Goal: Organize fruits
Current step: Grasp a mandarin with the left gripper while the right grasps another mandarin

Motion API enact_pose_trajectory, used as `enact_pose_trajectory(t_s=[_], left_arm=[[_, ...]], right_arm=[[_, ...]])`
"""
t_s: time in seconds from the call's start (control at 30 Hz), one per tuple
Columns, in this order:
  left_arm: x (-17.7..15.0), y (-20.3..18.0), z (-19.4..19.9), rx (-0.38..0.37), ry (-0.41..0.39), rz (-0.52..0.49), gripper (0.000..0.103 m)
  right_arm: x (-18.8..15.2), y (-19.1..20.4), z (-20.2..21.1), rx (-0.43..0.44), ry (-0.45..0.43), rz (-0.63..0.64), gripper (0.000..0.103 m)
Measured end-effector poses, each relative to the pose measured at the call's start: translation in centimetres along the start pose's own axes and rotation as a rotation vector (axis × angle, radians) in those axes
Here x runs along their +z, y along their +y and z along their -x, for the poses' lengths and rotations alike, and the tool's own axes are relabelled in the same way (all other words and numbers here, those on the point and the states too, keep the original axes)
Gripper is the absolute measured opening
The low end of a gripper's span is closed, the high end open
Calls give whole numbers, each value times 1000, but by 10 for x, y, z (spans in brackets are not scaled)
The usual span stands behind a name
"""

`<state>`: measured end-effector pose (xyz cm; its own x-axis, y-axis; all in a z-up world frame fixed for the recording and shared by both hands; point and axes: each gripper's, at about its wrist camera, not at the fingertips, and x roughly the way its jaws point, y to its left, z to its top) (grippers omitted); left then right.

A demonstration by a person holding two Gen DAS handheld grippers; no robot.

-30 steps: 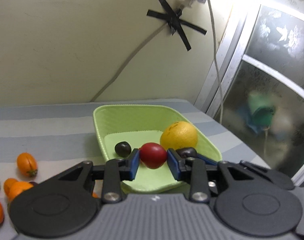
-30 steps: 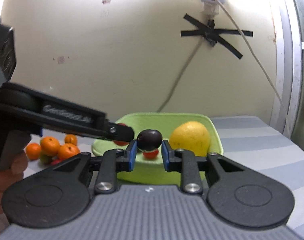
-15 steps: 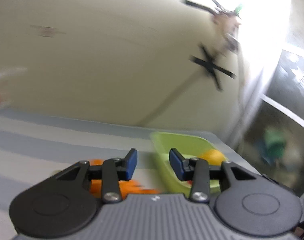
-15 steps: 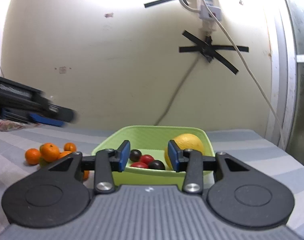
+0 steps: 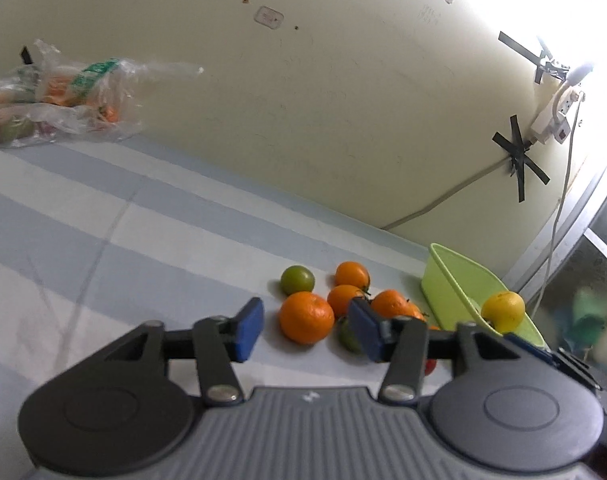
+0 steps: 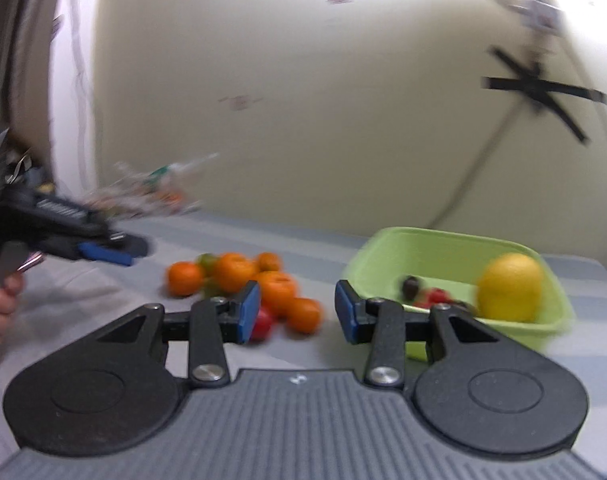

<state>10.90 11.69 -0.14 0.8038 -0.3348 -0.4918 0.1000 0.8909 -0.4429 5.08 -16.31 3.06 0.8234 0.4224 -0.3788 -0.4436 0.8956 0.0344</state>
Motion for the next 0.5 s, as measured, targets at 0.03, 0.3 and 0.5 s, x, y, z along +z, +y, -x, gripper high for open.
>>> enact_pose_trajectory(t_s=[0.03, 0.3, 0.5], left_arm=[[1, 0, -3, -1, 5, -6, 51], [-1, -1, -31, -47, 41, -21, 51], [-9, 2, -38, -4, 49, -32, 41]], right_arm=[[3, 11, -7, 12, 6, 38, 44], [18, 42, -71, 48, 70, 169, 44], [16, 41, -87, 24, 115, 162, 35]])
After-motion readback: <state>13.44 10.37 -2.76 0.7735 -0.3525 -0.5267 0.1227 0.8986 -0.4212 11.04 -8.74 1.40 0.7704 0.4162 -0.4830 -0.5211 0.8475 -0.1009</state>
